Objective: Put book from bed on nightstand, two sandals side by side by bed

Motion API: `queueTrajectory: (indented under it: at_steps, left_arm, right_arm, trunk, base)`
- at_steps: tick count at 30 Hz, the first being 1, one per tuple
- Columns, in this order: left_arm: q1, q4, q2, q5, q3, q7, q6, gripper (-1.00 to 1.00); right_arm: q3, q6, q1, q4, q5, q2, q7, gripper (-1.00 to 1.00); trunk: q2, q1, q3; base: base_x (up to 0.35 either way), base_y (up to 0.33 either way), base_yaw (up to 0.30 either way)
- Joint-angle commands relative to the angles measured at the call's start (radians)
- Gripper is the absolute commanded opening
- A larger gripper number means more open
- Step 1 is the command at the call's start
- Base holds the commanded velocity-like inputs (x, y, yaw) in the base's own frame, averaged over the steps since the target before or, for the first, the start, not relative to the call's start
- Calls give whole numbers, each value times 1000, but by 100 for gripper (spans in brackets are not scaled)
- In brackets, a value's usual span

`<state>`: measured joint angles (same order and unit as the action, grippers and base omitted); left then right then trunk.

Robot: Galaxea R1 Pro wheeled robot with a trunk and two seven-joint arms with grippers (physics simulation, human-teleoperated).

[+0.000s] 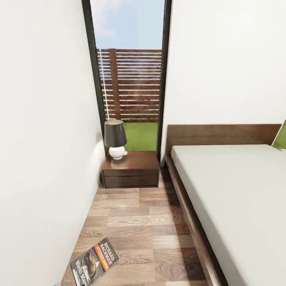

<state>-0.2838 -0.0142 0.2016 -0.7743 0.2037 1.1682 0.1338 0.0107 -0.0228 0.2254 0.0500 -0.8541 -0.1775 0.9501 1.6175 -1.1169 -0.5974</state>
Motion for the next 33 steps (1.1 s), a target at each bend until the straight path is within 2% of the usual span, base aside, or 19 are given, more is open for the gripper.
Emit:
queueTrajectory:
  at_steps: [1,33]
  left_arm:
    - [0,0,0,4,7,3,10,-100]
    - [-1,0,4,4,8,5,14,-100]
  right_arm:
    - [1,-3,2,4,-3,0,6,100]
    - [1,-5,2,4,-2,1,6,100]
  trunk:
    - [0,0,-1]
    - [0,0,-1]
  base:
    - [106,0,0]
    - [106,0,0]
